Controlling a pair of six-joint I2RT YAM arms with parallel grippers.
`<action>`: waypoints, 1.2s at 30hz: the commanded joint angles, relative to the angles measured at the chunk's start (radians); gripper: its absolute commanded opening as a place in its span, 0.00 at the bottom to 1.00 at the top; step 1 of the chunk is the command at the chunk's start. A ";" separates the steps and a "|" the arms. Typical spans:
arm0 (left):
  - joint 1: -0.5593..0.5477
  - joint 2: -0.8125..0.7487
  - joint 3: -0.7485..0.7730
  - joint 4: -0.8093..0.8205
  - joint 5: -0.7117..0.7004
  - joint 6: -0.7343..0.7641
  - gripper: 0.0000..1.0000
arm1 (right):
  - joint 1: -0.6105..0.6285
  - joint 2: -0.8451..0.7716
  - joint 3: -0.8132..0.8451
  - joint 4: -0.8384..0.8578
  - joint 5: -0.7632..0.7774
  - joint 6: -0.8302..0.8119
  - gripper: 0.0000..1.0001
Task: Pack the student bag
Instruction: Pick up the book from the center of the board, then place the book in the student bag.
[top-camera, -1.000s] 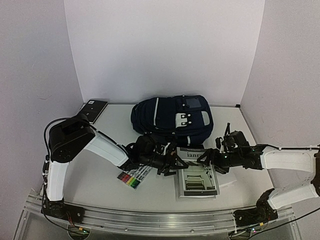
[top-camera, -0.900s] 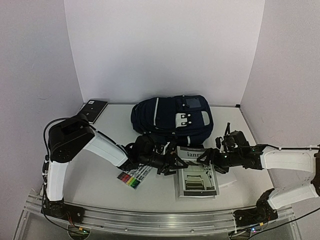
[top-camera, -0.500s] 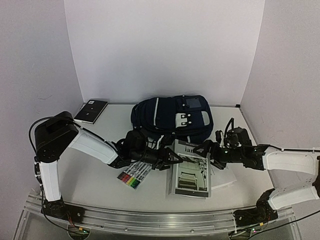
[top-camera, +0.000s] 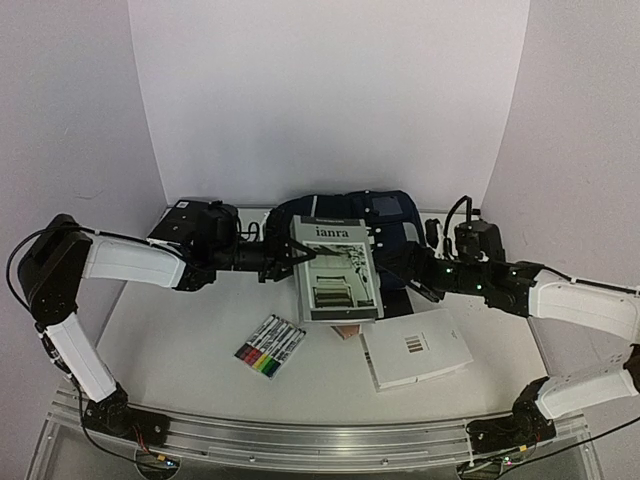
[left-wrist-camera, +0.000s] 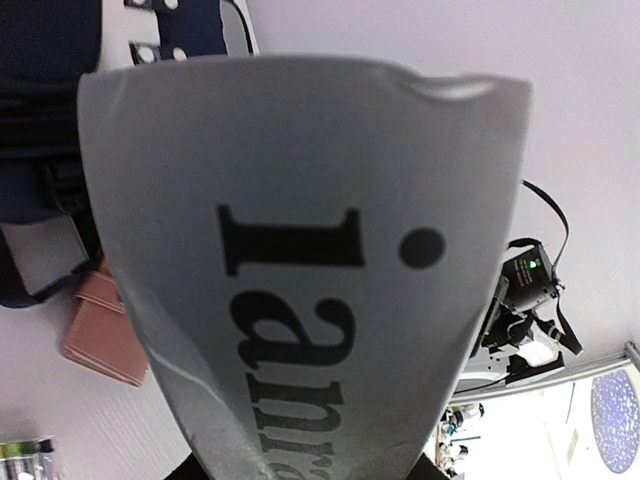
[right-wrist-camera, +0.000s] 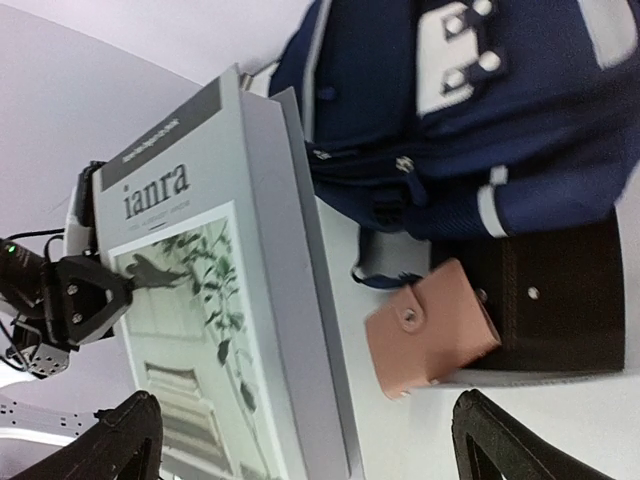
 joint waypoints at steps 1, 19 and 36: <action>0.165 -0.125 0.026 -0.125 0.087 0.098 0.35 | 0.065 0.082 0.200 -0.108 0.142 -0.144 0.98; 0.714 -0.147 0.089 -0.323 0.222 0.127 0.30 | 0.133 0.844 1.075 -0.413 0.454 -0.411 0.92; 0.718 -0.229 0.033 -0.378 0.159 0.152 0.31 | 0.135 1.365 1.607 -0.410 0.469 -0.526 0.96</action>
